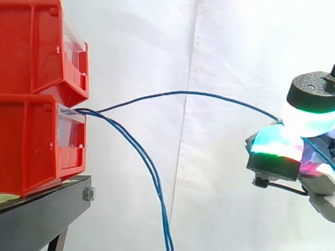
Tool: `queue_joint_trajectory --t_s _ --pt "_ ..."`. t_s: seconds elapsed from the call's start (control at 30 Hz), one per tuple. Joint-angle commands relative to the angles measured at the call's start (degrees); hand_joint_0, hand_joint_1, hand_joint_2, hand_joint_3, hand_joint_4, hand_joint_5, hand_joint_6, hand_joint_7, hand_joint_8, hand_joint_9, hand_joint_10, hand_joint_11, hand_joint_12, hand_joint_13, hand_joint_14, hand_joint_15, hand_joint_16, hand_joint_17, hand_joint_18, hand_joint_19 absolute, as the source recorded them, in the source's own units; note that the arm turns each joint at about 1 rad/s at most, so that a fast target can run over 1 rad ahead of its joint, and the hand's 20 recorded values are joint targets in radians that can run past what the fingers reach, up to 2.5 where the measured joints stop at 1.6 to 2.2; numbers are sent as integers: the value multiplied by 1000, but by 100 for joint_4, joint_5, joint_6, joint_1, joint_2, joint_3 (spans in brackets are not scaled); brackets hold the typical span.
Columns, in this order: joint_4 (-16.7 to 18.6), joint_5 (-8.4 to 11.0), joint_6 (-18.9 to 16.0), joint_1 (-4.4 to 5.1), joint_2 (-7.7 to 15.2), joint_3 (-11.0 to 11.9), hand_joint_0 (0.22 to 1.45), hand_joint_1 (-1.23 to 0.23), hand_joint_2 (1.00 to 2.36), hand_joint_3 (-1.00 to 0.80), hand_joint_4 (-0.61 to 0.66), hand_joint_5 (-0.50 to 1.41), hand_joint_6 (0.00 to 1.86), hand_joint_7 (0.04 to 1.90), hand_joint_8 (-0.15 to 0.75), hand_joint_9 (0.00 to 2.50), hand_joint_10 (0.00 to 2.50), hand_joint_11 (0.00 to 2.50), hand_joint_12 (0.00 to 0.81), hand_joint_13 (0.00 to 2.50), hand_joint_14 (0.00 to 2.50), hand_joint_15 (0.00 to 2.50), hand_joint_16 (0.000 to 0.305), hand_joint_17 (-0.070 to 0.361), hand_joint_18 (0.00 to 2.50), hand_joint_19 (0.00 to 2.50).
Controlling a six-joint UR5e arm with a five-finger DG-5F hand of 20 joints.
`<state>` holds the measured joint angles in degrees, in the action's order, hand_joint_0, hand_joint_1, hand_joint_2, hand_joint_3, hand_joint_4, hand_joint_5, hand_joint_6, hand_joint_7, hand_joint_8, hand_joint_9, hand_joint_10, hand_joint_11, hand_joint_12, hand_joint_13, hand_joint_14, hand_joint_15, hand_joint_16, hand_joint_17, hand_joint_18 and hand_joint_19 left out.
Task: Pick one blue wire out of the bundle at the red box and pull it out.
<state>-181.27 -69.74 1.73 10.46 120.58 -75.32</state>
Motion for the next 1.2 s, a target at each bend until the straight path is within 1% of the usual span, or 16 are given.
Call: queue_joint_trajectory --t_s 0.0,0.27,0.4,1.17 --pt "22 5 20 0 1 0 561 -780 1412 -42 33 -94 955 1318 423 1160 11 745 484 1083 15 564 67 151 1081 490" --pt "119 5 20 0 1 0 557 -778 1440 -55 32 -93 954 1329 424 1149 10 729 489 1084 17 561 67 151 1083 488" --pt "136 5 20 0 1 0 577 -789 1378 -42 28 -96 958 1321 419 1127 9 725 485 1079 16 561 66 149 1077 493" --pt "136 5 20 0 -8 0 583 -789 1357 -44 22 -98 960 1297 416 1118 8 722 478 1068 17 567 65 147 1072 502"
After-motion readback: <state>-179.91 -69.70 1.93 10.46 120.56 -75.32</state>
